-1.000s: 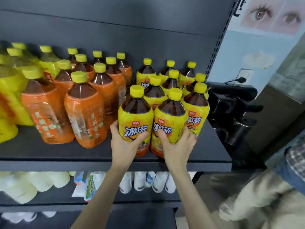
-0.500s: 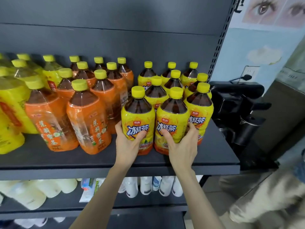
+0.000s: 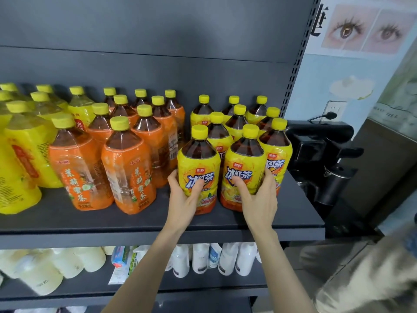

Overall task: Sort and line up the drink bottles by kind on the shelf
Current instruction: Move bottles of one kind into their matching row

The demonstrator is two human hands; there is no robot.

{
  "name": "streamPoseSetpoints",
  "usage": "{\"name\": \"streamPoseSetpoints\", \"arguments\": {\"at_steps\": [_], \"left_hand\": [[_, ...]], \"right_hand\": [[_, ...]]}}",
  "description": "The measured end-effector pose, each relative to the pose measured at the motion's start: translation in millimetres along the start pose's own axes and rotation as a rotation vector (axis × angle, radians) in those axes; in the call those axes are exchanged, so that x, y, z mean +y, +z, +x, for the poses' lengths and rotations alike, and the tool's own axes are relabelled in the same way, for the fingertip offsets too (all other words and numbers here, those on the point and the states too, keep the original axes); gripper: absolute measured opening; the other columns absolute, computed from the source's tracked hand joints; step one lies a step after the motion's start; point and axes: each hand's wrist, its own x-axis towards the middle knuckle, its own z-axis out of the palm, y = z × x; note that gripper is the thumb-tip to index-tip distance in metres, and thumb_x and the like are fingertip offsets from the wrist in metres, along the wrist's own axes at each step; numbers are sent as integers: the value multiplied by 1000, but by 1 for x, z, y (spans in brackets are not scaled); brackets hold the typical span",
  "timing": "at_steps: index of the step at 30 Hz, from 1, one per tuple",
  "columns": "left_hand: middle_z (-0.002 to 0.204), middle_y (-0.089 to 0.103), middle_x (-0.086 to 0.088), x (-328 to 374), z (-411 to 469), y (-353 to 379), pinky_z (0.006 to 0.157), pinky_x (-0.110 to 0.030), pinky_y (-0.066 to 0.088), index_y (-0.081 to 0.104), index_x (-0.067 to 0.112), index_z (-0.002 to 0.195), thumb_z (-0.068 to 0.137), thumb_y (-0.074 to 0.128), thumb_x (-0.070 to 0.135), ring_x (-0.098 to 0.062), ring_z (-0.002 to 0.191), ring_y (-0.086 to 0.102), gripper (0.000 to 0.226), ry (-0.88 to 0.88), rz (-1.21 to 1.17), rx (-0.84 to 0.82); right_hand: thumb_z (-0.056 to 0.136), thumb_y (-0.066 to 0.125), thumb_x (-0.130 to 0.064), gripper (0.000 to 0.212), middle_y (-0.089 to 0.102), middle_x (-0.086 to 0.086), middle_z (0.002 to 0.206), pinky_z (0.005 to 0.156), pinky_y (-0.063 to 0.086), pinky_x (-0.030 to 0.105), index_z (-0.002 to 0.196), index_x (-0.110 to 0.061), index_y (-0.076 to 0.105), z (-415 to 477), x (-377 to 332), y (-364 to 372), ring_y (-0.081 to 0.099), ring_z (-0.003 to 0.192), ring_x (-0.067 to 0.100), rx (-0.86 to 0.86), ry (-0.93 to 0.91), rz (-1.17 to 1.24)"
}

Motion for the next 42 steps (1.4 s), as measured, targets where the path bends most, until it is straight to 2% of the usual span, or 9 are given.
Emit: {"name": "streamPoseSetpoints", "arguments": {"at_steps": [12,16,19,25,29,32,34,37,42], "left_hand": [[112,55,14,9,-8,12,72,-10,50,22,18,135,91,56,25,4,99,58,56,-57,-46,-106],[113,53,20,10,-11,7,79,-15,51,24,27,133,88,55,36,7,100,57,55,-56,-40,-126],[118,54,16,11,-11,2,83,-18,50,28,23,138,77,57,46,5,103,57,71,-66,-33,-127],[127,56,8,8,-16,0,85,-19,51,35,22,141,78,58,47,-1,110,57,72,-63,-38,-116],[129,57,4,8,-15,-6,96,-28,49,41,20,139,75,62,46,-6,115,56,72,-55,-25,-120],[122,63,4,9,-17,-8,91,-24,51,46,14,137,74,63,40,-6,109,61,70,-40,-44,-147],[117,65,7,8,-21,-7,85,-20,52,48,13,135,76,62,36,-5,106,63,65,-23,-55,-178],[120,64,4,6,-27,-7,83,-18,51,47,14,135,81,57,31,-5,107,63,58,-22,-88,-251],[123,62,9,12,-30,-8,81,-7,45,51,25,130,87,36,51,5,110,58,53,-84,-76,-351]], "right_hand": [[80,62,-58,85,38,3,145,104,34,41,148,-21,26,18,17,-6,35,133,19,-49,35,99],[81,62,-58,86,33,4,142,99,38,41,149,-20,25,20,17,-9,42,127,23,-71,59,57],[81,61,-59,85,37,4,142,102,37,44,148,-16,29,27,19,-11,41,129,23,-89,38,19],[79,64,-60,85,40,3,141,104,39,44,145,-17,32,26,17,-14,40,130,21,-102,70,80],[82,70,-43,46,53,0,108,82,47,30,116,-16,53,-2,11,-19,55,97,18,26,-6,278],[84,68,-33,26,64,-4,97,76,46,12,106,-20,60,-14,0,-18,60,87,4,-220,-5,498],[81,64,-40,40,65,-6,109,83,48,13,116,-21,58,-17,-7,-15,61,97,-3,-353,-7,568],[79,63,-40,58,62,-5,123,90,51,23,132,-20,50,-20,-13,-7,60,111,4,-480,-11,644],[76,68,-39,63,64,-5,122,92,54,33,134,-20,50,-23,-12,-10,62,110,8,-403,9,655]]}}
